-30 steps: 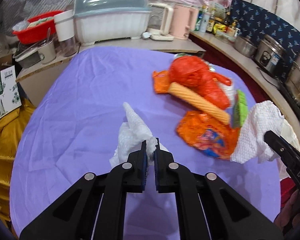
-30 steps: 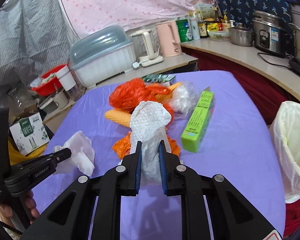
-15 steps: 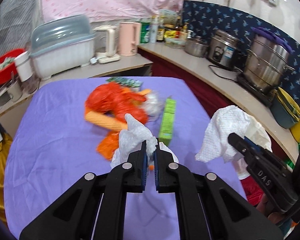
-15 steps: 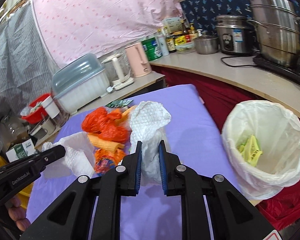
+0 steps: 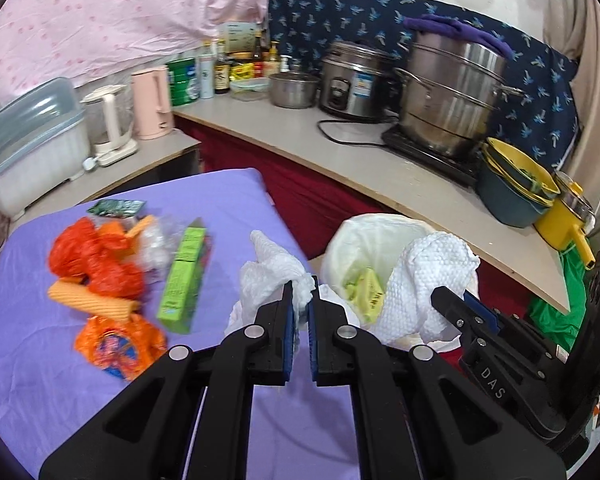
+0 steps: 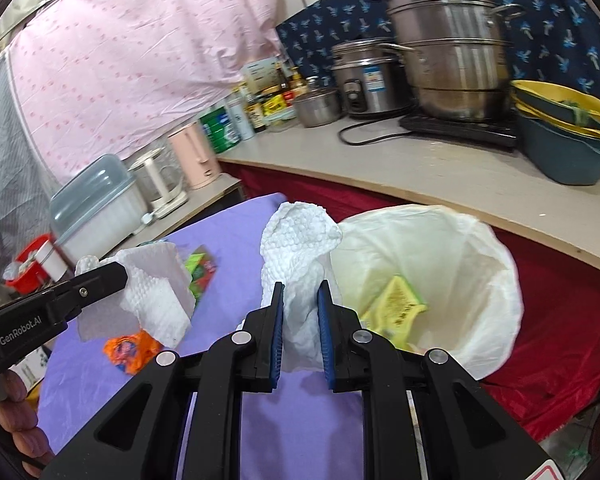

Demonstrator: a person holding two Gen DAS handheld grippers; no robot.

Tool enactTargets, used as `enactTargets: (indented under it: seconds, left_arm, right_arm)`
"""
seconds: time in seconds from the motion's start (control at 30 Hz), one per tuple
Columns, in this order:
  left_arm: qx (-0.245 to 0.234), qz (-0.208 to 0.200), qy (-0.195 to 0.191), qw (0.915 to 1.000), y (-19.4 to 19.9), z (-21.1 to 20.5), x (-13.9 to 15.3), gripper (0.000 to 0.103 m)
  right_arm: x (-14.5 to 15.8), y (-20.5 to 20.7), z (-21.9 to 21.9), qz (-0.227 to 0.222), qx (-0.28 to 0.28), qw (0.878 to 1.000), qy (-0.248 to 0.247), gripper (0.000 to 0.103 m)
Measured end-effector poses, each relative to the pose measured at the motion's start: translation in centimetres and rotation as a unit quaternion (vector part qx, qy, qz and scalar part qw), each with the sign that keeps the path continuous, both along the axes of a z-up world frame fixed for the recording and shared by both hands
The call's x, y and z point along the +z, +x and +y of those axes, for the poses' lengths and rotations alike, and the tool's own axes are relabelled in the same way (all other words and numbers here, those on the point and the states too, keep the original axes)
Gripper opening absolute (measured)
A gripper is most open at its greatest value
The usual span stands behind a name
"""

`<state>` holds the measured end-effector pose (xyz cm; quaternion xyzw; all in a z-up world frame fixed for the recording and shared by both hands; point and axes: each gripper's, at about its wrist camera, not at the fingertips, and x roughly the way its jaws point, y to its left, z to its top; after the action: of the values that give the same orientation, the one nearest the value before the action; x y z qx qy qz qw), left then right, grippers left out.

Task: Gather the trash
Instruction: 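Carry the white tissues in both tools over the bin and release them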

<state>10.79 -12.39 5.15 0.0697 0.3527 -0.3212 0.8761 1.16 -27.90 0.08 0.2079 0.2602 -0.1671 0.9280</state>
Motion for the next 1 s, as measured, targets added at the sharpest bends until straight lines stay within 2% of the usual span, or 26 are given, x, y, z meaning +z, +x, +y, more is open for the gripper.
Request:
enactTargets:
  seconds: [0.13, 0.33, 0.43, 1.0]
  left_arm:
    - [-0.027, -0.005, 0.001, 0.9996, -0.4, -3.6, -0.2, 0.005]
    - [-0.060, 0.014, -0.013, 0.9980, -0.2, -7.5, -0.8, 0.006]
    - [-0.070, 0.015, -0.007, 0.9974, 0.0, -9.3, -1.2, 0.006]
    - [-0.089, 0.042, 0.029, 0.9948, 1.2, -14.9, -5.5, 0.007]
  right_arm:
    - [-0.4, -1.4, -3.2, 0.005, -0.030, 1.000, -0.002, 0.015]
    - [-1.7, -2.2, -6.8, 0.016, -0.060, 0.998, 0.001, 0.015]
    - [-2.4, -2.3, -8.1, 0.022, -0.067, 0.997, 0.006, 0.015]
    - [-5.7, 0.1, -10.9, 0.050, -0.068, 0.996, 0.019, 0.016]
